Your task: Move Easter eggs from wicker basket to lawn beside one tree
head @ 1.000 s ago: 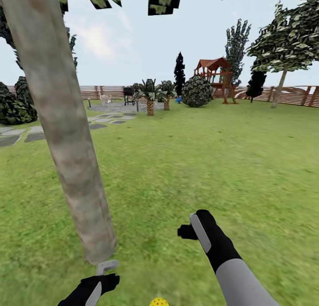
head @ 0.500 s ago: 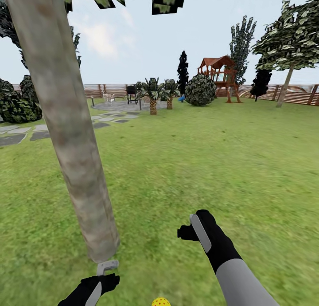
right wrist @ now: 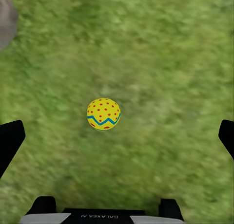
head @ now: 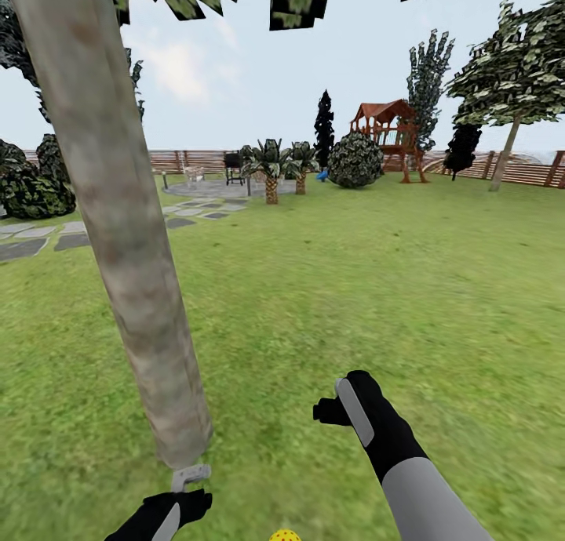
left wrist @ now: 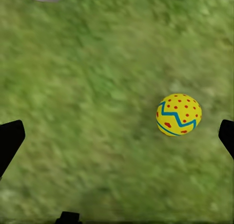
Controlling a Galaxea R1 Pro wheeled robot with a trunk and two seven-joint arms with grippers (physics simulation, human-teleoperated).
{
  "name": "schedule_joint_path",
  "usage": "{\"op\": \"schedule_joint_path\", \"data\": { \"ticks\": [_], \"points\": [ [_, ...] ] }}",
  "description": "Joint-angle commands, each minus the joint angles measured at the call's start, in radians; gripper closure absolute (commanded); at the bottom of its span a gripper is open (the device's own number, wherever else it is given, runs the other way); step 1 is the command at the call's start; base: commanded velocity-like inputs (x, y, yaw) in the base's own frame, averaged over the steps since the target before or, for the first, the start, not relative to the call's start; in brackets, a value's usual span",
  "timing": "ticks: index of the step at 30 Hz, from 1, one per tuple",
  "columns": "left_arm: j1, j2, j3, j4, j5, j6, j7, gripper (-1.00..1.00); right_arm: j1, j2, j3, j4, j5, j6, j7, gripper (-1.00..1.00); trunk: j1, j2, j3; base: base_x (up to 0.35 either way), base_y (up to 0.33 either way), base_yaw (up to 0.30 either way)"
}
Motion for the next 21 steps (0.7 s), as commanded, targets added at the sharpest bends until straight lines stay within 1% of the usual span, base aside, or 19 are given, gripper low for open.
{"op": "schedule_joint_path", "data": {
  "ticks": [1, 6, 10, 11, 15, 17, 19, 20, 21],
  "points": [
    [0.0, -0.001, 0.003, 0.005, 0.002, 0.006, 0.001, -1.0, -0.001, -0.001, 0.002, -0.001, -0.01, 0.002, -0.01, -1.0, -0.004, 0.007, 0.002, 0.0, 0.0, 0.001],
    [0.0, 0.001, 0.004, 0.032, 0.005, -0.001, -0.005, -1.0, -0.001, -0.004, 0.004, 0.0, -0.009, 0.002, -0.01, -1.0, -0.023, 0.042, 0.018, 0.0, 0.0, 0.0],
    [0.0, 0.003, 0.005, 0.065, 0.006, -0.03, -0.007, -1.0, 0.0, -0.008, 0.005, 0.0, -0.009, 0.002, -0.011, -1.0, -0.038, 0.07, 0.03, 0.0, 0.0, 0.0],
    [0.0, 0.003, 0.005, 0.087, 0.006, -0.053, -0.008, -1.0, 0.001, -0.009, 0.004, 0.001, -0.007, 0.002, -0.011, -1.0, -0.042, 0.077, 0.033, 0.0, 0.0, 0.0],
    [0.0, 0.004, 0.005, 0.132, 0.005, -0.105, -0.008, -1.0, 0.007, -0.013, 0.002, 0.003, 0.0, 0.002, -0.013, -1.0, -0.058, 0.105, 0.046, 0.0, 0.0, 0.0],
    [0.003, 0.005, 0.005, 0.164, 0.004, -0.147, -0.009, -1.0, 0.011, -0.018, 0.001, 0.003, 0.005, 0.002, -0.013, -1.0, -0.065, 0.119, 0.052, 0.0, 0.0, 0.0],
    [0.011, 0.005, 0.005, 0.179, 0.004, -0.176, -0.009, -1.0, 0.014, -0.022, 0.001, 0.003, 0.006, 0.002, -0.013, -1.0, -0.073, 0.133, 0.059, 0.0, 0.0, 0.0],
    [0.024, 0.005, 0.005, 0.188, 0.005, -0.2, -0.009, -1.0, 0.022, -0.025, 0.0, 0.004, 0.008, 0.002, -0.013, -1.0, -0.077, 0.14, 0.062, 0.0, 0.0, 0.0],
    [0.031, 0.005, 0.006, 0.191, 0.005, -0.211, -0.009, -1.0, 0.028, -0.026, 0.0, 0.004, 0.008, 0.002, -0.014, -1.0, -0.081, 0.147, 0.065, 0.0, 0.0, 0.0]
  ]
}}
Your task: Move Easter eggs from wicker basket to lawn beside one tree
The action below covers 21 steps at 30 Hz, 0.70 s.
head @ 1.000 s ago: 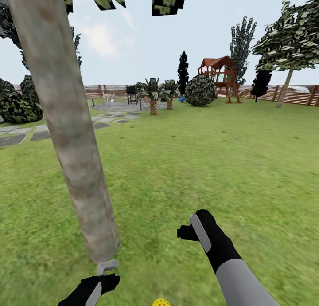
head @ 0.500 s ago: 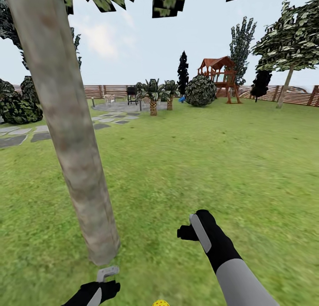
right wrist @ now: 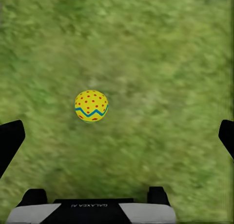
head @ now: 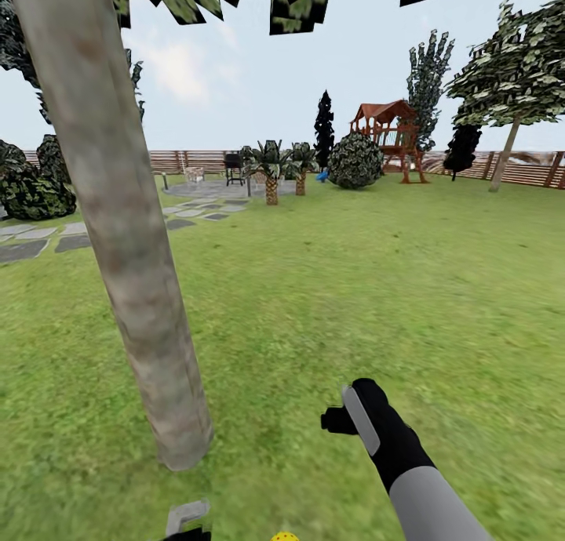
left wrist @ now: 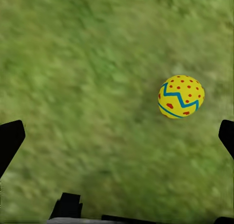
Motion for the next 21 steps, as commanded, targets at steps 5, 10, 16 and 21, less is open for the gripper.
{"op": "schedule_joint_path", "data": {
  "ticks": [5, 10, 16, 21],
  "points": [
    [0.033, 0.0, 0.004, 0.007, 0.003, -0.045, 0.002, -1.0, 0.036, -0.005, 0.001, -0.001, -0.01, -0.024, -0.012, -1.0, -0.019, 0.034, 0.015, 0.0, 0.0, 0.002],
    [0.066, 0.0, 0.004, 0.01, 0.003, -0.098, 0.002, -1.0, 0.081, -0.008, -0.002, 0.0, -0.012, -0.102, -0.011, -1.0, -0.038, 0.069, 0.03, 0.0, 0.0, 0.111],
    [0.09, 0.001, 0.004, 0.011, 0.001, -0.133, 0.003, -1.0, 0.139, -0.017, -0.001, 0.002, -0.011, -0.177, -0.008, -1.0, -0.061, 0.111, 0.049, 0.0, 0.0, 0.217],
    [0.095, 0.008, 0.003, 0.012, 0.001, -0.141, 0.005, -1.0, 0.185, -0.029, -0.002, 0.003, -0.011, -0.257, -0.007, -1.0, -0.081, 0.146, 0.065, 0.0, 0.0, 0.245]
  ]
}}
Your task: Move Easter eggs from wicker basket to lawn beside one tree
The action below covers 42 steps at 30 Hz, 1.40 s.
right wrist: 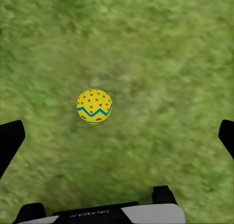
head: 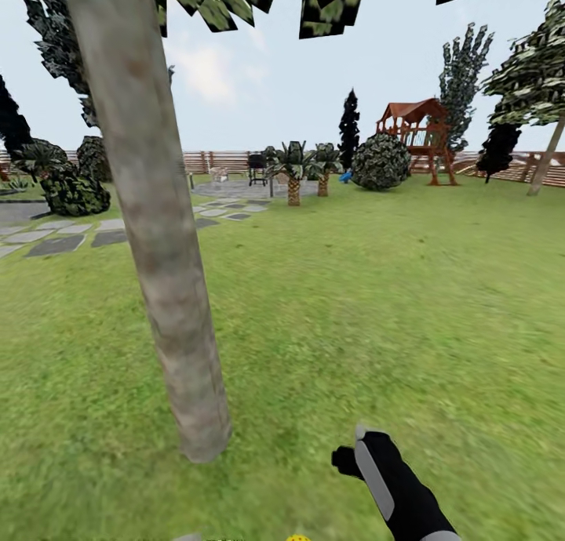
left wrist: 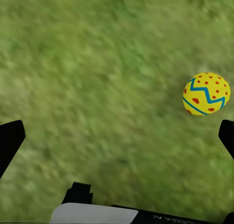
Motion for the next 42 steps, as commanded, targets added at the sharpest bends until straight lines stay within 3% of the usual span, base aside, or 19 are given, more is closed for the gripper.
{"op": "schedule_joint_path", "data": {
  "ticks": [1, 5, 17, 25, 42],
  "points": [
    [-0.001, 0.0, 0.002, 0.001, 0.001, -0.004, 0.003, -1.0, 0.006, -0.004, 0.002, -0.001, -0.011, -0.012, -0.01, -1.0, -0.004, 0.006, 0.002, 0.0, 0.0, 0.249],
    [0.001, 0.004, 0.001, 0.001, 0.001, -0.006, 0.003, -1.0, 0.04, -0.023, 0.003, 0.0, -0.018, -0.059, -0.007, -1.0, -0.019, 0.034, 0.014, 0.0, 0.0, 0.251],
    [0.001, 0.005, 0.001, 0.001, 0.0, -0.007, 0.003, -1.0, 0.08, -0.032, 0.001, 0.017, -0.024, -0.082, -0.005, -1.0, -0.065, 0.118, 0.052, 0.0, 0.0, 0.252],
    [0.001, 0.005, 0.001, 0.002, -0.001, -0.03, 0.005, -1.0, 0.086, -0.032, 0.001, 0.054, -0.025, -0.192, -0.004, -1.0, -0.096, 0.174, 0.077, 0.0, 0.0, 0.252],
    [0.039, 0.004, 0.001, 0.0, 0.006, -0.035, 0.006, -1.0, 0.087, -0.029, 0.002, 0.065, -0.028, -0.214, -0.003, -1.0, -0.161, 0.293, 0.13, 0.0, 0.0, 0.252]
  ]
}}
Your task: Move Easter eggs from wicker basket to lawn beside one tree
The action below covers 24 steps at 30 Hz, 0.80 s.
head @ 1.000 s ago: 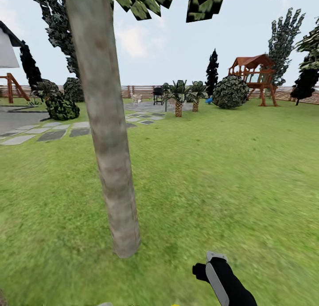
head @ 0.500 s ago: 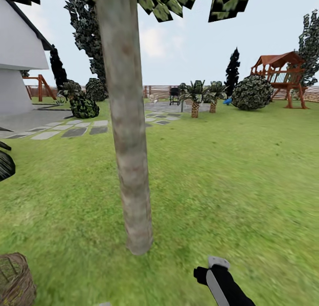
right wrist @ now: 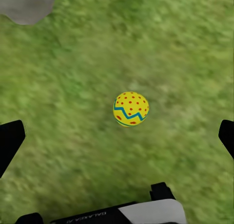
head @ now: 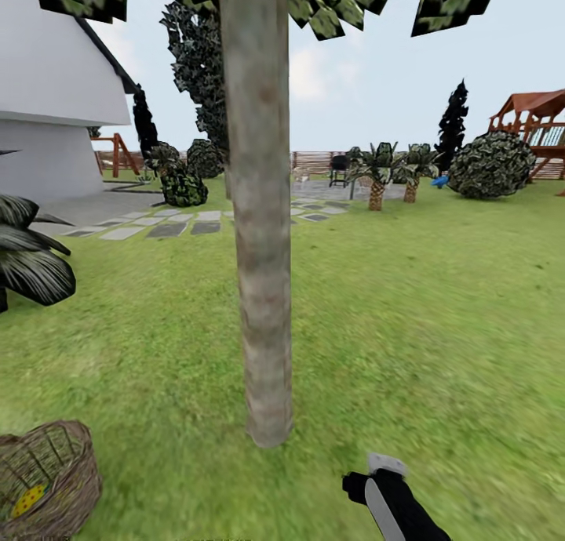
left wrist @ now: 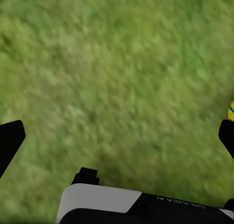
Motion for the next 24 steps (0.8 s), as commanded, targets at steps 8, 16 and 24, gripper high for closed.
{"op": "schedule_joint_path", "data": {
  "ticks": [8, 16, 24],
  "points": [
    [-0.001, -0.001, 0.001, 0.0, 0.0, -0.003, 0.002, -1.0, 0.0, 0.001, 0.003, -0.002, -0.011, 0.002, -0.01, -1.0, 0.0, -0.001, -0.002, 0.0, 0.0, 0.252],
    [-0.001, -0.001, 0.0, 0.0, -0.001, -0.003, 0.001, -1.0, 0.0, 0.0, 0.002, -0.002, -0.011, 0.002, -0.011, -1.0, 0.0, -0.001, -0.002, -0.009, 0.007, 0.252],
    [-0.001, 0.0, 0.001, 0.001, 0.0, -0.003, 0.001, -1.0, 0.0, 0.0, 0.003, -0.002, -0.011, 0.002, -0.011, -1.0, 0.0, -0.001, -0.002, -0.134, 0.176, 0.256]
  ]
}}
